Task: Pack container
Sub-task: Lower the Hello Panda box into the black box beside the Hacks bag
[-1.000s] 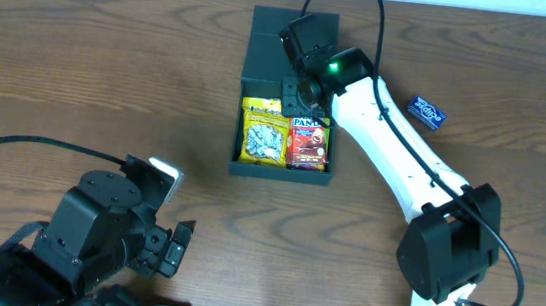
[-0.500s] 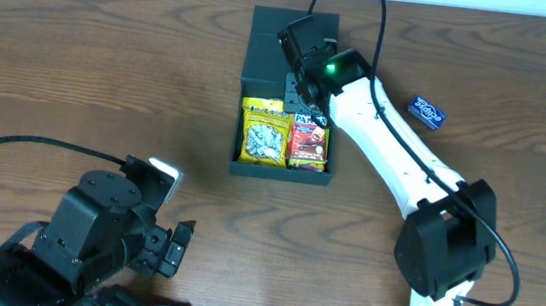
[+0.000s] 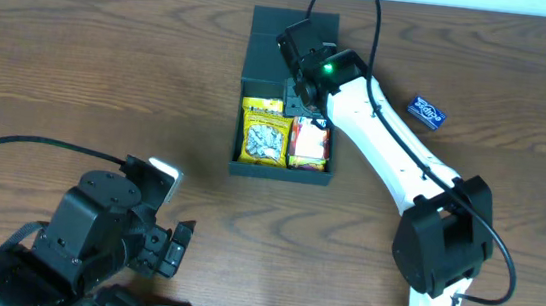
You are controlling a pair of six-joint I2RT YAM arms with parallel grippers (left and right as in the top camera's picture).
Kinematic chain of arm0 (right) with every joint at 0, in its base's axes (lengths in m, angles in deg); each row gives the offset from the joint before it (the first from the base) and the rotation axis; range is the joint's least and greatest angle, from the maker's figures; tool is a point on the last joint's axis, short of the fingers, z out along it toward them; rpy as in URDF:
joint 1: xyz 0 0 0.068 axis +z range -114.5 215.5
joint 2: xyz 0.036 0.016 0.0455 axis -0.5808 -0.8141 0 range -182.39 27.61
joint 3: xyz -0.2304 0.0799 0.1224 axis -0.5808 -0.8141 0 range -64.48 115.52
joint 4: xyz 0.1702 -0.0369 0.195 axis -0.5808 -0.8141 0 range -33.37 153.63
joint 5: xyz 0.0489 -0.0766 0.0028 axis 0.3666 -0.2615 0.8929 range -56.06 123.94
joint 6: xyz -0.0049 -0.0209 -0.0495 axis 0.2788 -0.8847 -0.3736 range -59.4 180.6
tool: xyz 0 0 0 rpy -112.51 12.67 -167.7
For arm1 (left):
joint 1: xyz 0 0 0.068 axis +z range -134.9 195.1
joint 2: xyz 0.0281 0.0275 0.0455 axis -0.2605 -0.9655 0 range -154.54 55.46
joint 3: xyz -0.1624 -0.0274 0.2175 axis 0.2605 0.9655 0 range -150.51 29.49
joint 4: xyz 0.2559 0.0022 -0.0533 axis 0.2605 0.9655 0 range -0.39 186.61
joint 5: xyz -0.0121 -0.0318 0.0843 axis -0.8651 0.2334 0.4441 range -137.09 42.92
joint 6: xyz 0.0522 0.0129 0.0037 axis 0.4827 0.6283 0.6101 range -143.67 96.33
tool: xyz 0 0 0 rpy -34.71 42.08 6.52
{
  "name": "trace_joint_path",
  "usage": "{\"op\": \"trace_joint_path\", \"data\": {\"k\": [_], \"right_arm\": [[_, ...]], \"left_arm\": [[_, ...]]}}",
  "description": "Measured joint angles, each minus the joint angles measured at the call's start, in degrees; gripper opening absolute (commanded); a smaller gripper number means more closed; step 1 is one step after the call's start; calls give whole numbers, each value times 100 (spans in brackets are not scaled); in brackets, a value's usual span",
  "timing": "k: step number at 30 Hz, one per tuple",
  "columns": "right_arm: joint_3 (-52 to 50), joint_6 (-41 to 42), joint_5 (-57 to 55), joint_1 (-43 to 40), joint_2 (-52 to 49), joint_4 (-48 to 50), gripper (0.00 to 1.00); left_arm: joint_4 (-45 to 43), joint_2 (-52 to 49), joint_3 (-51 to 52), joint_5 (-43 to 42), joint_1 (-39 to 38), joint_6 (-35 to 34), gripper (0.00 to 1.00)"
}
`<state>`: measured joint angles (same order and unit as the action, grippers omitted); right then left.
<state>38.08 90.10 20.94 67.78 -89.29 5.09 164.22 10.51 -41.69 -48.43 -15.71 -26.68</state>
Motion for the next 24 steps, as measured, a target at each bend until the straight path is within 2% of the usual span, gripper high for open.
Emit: {"op": "trace_joint_path", "data": {"k": [2,8,9,10,12,14,17,24], "right_arm": [[0,-20,-35,0,0,-42,99],[0,-2,-92,0,0,-55,98],[0,-2,-96,0,0,-57,93],[2,-4,-101,0,0,-61,80],[20,-28,-101,0,0,-76,41],[79,-15,-96,0,0,-70,17],[197,-7,-87,0,4,13,2],[238,-2,407,0,7,323,1]], "left_arm": [[2,0,0,0,0,0,95],[0,0,0,0,0,0,95],[0,0,0,0,0,0,95],[0,0,0,0,0,0,95],[0,0,0,0,0,0,95],[0,0,0,0,0,0,95],[0,0,0,0,0,0,95],[0,0,0,0,0,0,95]]}}
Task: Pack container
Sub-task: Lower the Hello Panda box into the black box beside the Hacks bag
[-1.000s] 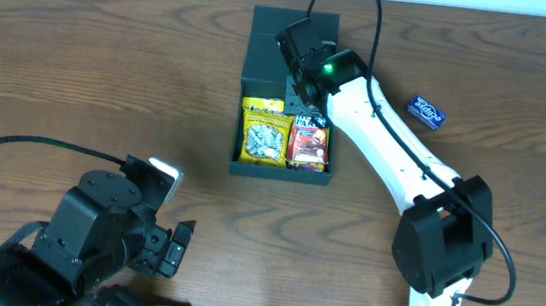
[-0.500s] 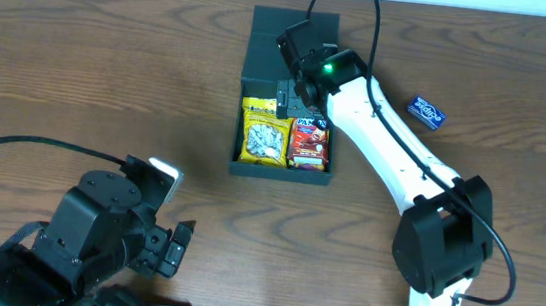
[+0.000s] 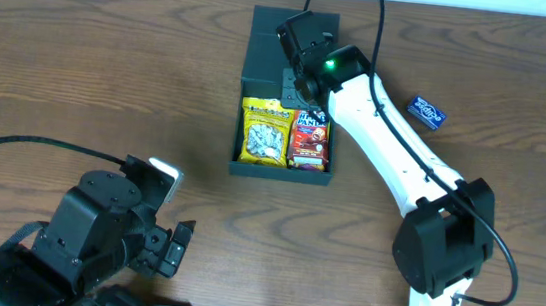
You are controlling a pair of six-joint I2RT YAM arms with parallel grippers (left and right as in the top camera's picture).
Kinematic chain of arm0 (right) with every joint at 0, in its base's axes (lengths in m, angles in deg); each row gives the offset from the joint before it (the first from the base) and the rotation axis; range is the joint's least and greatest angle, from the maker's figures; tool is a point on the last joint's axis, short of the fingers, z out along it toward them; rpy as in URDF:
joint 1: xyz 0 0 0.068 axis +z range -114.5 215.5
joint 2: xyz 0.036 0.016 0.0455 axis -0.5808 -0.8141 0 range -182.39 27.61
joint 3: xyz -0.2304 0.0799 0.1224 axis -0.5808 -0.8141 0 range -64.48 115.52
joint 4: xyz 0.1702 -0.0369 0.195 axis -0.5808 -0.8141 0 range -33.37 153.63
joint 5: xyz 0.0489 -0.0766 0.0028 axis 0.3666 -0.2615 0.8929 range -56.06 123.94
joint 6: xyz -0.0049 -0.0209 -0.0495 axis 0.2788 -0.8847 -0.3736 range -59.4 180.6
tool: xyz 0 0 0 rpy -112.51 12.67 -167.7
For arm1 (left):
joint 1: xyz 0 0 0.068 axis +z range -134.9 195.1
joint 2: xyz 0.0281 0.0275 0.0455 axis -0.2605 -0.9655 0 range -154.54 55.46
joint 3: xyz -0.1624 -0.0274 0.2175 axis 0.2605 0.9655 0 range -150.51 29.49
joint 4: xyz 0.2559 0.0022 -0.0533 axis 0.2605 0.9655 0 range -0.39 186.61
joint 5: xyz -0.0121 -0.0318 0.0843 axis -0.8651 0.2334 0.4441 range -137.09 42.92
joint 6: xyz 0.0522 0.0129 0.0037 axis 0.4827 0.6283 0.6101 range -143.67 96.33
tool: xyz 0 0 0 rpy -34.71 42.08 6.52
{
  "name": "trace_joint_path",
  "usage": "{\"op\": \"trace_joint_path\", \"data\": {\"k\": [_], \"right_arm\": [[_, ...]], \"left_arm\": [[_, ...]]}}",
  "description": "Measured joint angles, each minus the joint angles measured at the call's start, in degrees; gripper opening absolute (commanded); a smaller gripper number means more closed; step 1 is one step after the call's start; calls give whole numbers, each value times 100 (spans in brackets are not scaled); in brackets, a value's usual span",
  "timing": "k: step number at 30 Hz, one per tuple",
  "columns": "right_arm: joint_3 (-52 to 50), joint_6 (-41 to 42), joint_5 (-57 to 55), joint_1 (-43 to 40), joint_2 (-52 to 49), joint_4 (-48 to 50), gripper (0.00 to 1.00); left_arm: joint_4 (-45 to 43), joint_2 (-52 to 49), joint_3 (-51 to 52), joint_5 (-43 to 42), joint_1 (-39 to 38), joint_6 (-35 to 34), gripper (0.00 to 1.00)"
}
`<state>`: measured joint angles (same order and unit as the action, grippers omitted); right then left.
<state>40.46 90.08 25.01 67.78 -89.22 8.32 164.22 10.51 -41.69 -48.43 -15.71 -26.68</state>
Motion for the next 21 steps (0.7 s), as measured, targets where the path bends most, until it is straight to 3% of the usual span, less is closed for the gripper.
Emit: {"op": "trace_joint_path", "data": {"k": [21], "right_arm": [[0,-472,566,0,-750,-28,2]], "left_arm": [[0,0,0,0,0,0,95]]}}
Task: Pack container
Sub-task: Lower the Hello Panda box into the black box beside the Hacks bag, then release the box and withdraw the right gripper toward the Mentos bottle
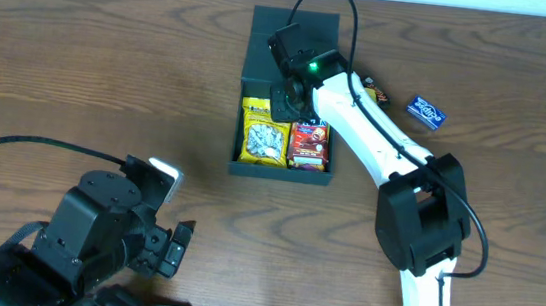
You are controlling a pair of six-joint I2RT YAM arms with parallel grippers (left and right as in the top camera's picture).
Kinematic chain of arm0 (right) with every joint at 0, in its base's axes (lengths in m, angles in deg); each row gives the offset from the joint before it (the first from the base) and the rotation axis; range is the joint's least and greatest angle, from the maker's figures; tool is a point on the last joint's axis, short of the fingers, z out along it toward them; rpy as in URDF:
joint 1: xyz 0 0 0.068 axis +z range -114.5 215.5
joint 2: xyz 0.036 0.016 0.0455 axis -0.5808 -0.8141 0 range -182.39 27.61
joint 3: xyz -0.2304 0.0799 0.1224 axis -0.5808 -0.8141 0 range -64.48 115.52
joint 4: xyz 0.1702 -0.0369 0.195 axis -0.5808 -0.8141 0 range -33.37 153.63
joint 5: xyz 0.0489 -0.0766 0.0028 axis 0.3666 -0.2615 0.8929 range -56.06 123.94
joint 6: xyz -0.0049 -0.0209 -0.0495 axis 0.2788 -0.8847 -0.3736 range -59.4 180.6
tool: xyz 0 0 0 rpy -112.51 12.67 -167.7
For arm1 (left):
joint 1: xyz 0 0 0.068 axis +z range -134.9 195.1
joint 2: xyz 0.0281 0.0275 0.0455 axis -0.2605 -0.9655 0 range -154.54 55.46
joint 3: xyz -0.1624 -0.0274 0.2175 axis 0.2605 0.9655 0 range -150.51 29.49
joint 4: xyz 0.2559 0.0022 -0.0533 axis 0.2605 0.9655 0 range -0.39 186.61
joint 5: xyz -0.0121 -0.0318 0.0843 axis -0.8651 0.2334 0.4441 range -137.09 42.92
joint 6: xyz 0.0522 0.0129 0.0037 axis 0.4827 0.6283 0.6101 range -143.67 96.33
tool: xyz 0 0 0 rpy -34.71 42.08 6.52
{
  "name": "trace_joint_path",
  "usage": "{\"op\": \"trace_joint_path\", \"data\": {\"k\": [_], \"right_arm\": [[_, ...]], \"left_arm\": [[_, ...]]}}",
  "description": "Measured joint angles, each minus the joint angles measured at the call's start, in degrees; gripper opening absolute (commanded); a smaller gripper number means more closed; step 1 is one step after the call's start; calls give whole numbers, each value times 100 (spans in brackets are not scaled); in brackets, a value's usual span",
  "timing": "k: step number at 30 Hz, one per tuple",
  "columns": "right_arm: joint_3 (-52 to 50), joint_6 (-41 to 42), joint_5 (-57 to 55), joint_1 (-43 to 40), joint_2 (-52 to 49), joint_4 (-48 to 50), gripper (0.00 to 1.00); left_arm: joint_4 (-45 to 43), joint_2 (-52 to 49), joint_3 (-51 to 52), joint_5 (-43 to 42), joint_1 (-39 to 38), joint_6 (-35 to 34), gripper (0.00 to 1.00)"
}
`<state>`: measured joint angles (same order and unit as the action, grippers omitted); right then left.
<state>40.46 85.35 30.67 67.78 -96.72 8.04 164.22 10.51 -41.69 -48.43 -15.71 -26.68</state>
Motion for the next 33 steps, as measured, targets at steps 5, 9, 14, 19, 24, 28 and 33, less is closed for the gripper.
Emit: {"op": "trace_joint_path", "data": {"k": [5,9,14,19,24,28,33], "right_arm": [[0,-74,-35,-22,0,-175,2],[0,-94,-33,-68,0,-302,2],[0,-94,2,-146,0,-350,2],[0,-101,146,-155,0,-350,1],[55,-136,352,-164,79,-352,2],[116,-260,398,-238,529,-352,2],[210,-426,356,-699,1147,-424,2]], "left_arm": [[0,0,0,0,0,0,95],[0,0,0,0,0,0,95],[0,0,0,0,0,0,95],[0,0,0,0,0,0,95],[0,0,0,0,0,0,95],[0,0,0,0,0,0,95],[0,0,0,0,0,0,95]]}}
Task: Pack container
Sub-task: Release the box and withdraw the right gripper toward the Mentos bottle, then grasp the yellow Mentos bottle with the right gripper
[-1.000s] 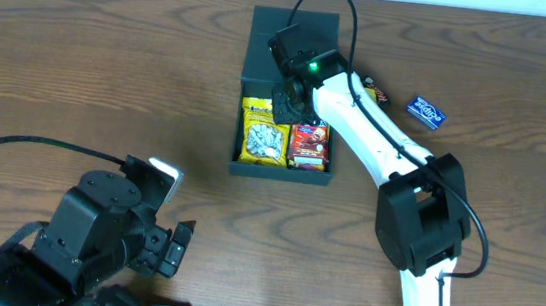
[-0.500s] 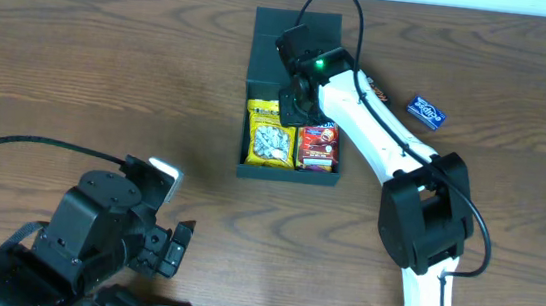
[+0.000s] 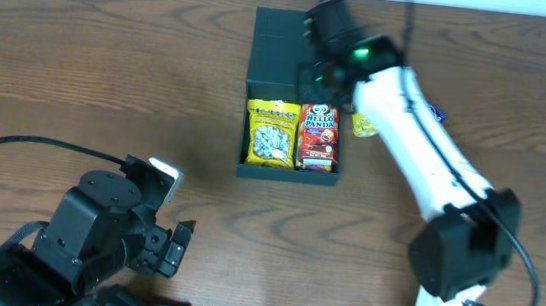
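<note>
The black container [image 3: 273, 48] lies open at the table's far middle, its lid flat behind it. In its front half a yellow snack bag [image 3: 271, 135] and a red Hello Panda packet [image 3: 320, 135] lie side by side. My right gripper [image 3: 322, 77] hangs over the container's far right part, just behind the red packet; the wrist hides its fingers. A small yellow packet [image 3: 364, 125] lies on the table right of the container, against the right arm. My left gripper [image 3: 180, 245] rests at the near left, far from everything.
A blue packet [image 3: 438, 114] peeks out from behind the right arm at the far right. The right arm's white links [image 3: 424, 148] slant from the container toward the near right edge. The left arm's black bulk [image 3: 73, 244] fills the near left corner.
My right gripper moved from inside the container's middle to its far right part. The container sits slightly further right. The red packet now shows whole, and a yellow packet shows beside the arm.
My right gripper was first over the red packet in the container's right side, hiding part of it. It then stood just behind both packets, then more to the container's middle. Now it is at the far right corner. The left arm never moved.
</note>
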You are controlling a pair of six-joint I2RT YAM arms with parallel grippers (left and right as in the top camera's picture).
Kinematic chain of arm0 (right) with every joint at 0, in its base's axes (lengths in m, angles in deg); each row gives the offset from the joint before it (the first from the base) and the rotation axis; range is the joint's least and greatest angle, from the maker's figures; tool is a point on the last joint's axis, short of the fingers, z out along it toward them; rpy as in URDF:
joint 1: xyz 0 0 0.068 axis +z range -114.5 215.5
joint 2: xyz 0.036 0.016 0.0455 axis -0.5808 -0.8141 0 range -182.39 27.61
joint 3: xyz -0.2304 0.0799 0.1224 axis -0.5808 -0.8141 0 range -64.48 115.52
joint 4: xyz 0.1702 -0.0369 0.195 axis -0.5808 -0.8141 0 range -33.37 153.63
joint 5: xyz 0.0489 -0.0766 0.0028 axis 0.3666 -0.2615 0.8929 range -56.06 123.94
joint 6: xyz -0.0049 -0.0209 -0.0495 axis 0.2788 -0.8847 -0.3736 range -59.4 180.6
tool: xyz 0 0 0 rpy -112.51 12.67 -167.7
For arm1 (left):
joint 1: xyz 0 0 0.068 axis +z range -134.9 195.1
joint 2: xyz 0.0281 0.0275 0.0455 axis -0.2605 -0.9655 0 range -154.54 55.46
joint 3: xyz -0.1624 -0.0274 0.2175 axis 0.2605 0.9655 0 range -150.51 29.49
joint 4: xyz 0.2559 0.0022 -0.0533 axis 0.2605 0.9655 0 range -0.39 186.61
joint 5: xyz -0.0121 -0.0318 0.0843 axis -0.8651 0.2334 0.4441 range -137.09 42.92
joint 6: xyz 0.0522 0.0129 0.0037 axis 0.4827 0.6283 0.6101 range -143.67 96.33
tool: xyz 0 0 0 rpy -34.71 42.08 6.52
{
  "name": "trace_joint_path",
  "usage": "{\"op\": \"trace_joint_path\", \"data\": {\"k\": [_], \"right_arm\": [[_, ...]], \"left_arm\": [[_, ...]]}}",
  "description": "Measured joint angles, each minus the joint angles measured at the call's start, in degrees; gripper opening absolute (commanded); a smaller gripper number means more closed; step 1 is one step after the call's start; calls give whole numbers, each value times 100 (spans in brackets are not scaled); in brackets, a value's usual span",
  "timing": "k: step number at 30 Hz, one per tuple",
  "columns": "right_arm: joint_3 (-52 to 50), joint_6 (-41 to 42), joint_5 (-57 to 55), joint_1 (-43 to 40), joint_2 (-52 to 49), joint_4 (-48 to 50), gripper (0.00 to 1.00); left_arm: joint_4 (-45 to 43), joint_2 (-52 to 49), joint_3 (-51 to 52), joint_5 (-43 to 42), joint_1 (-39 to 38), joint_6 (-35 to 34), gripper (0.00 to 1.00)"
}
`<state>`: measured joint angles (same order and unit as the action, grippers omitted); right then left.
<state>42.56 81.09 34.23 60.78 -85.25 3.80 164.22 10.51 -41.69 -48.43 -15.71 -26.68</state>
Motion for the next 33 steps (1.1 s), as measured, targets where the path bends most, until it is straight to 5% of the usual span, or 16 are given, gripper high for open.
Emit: {"op": "trace_joint_path", "data": {"k": [5,7,10,12,33], "right_arm": [[46,-289,-120,-951,168,-249,4],[7,-400,-144,-1294,164,-254,17],[-31,-737,-199,-1746,164,-232,51],[-39,-933,-223,-1893,120,-225,59],[-92,-1281,175,-1827,-1174,190,58]], "left_arm": [[0,0,0,0,0,0,95],[0,0,0,0,0,0,95],[0,0,0,0,0,0,95],[0,0,0,0,0,0,95],[0,0,0,0,0,0,95]]}}
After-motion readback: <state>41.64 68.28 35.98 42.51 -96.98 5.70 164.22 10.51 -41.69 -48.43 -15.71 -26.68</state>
